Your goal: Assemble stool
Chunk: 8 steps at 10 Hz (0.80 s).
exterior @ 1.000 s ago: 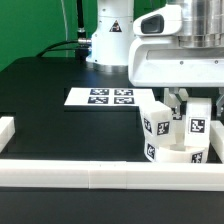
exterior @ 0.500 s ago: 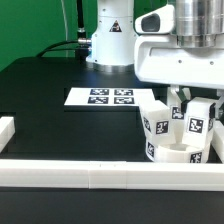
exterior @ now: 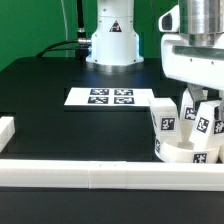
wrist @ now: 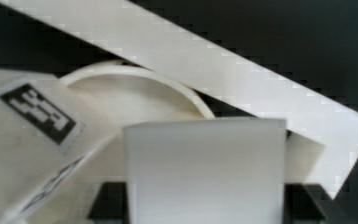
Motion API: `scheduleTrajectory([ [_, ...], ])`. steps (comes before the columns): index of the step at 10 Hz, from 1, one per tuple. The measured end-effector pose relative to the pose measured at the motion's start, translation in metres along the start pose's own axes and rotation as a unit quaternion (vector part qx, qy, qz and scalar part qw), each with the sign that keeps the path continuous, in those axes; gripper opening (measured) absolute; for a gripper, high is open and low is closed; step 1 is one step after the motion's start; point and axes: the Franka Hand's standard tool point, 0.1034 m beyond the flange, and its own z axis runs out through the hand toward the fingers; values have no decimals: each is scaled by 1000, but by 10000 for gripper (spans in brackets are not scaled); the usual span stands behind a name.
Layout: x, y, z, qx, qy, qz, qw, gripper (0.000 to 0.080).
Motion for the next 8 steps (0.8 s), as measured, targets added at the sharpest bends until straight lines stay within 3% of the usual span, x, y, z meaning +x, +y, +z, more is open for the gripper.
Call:
scheduleTrajectory([
  [3, -1, 0, 0, 0, -2, 92, 996, 340],
  [8, -6, -1, 1, 2, -13, 254, 967, 340],
])
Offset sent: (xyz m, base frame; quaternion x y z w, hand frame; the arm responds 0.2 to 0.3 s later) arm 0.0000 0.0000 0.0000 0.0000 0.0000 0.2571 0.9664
